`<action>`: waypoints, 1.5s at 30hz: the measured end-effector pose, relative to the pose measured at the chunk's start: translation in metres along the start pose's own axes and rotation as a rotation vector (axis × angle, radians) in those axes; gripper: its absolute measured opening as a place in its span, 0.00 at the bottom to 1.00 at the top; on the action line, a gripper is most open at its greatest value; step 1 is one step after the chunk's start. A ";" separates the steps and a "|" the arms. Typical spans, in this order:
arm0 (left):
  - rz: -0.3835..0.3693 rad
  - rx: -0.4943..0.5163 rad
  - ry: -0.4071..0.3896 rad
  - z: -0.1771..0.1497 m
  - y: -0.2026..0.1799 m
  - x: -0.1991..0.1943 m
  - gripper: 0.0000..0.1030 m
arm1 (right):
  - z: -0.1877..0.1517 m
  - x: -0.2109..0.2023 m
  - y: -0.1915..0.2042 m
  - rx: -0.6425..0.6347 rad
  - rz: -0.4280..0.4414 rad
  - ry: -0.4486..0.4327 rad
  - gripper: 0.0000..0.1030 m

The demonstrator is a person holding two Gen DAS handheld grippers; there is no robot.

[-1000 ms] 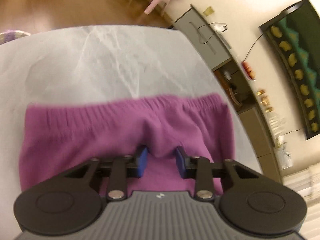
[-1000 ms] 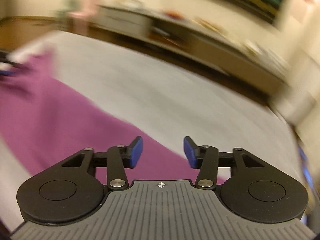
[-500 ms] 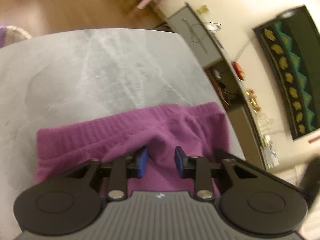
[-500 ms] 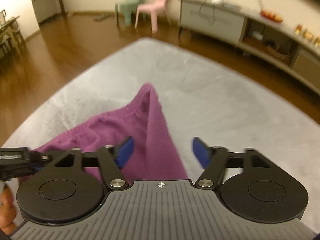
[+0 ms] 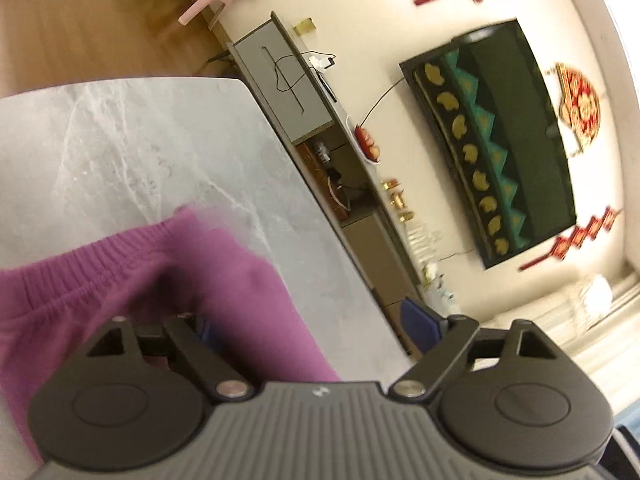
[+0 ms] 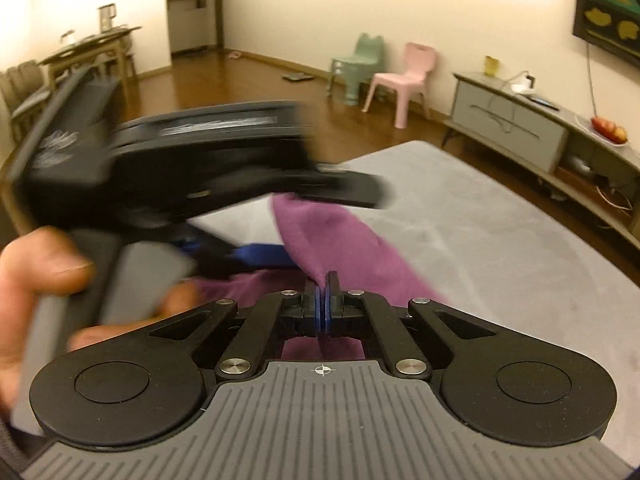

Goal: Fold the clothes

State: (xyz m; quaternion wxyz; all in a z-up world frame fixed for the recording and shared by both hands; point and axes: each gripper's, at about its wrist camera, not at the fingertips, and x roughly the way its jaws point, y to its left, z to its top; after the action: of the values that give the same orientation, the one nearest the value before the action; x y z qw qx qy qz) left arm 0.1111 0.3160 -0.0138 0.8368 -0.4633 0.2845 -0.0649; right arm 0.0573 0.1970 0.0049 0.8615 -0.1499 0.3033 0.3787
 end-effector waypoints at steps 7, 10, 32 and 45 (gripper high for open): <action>0.080 0.038 -0.036 -0.018 -0.009 -0.071 0.03 | -0.044 -0.056 0.017 0.106 0.007 -0.072 0.17; 0.168 0.025 -0.016 -0.012 0.013 -0.076 0.03 | -0.082 -0.102 0.009 0.190 -0.037 -0.130 0.34; -0.138 -0.148 -0.065 -0.005 0.033 -0.103 0.05 | -0.180 -0.104 0.032 -0.266 -0.507 0.210 0.00; 0.426 0.008 0.047 -0.023 0.050 -0.106 0.11 | -0.210 -0.163 0.073 -0.229 -0.327 0.215 0.00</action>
State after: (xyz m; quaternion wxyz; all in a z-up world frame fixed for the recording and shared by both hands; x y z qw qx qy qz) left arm 0.0032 0.3662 -0.0196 0.8267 -0.3876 0.3950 0.1015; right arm -0.1689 0.0518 -0.0550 0.8515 -0.3334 0.3199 0.2479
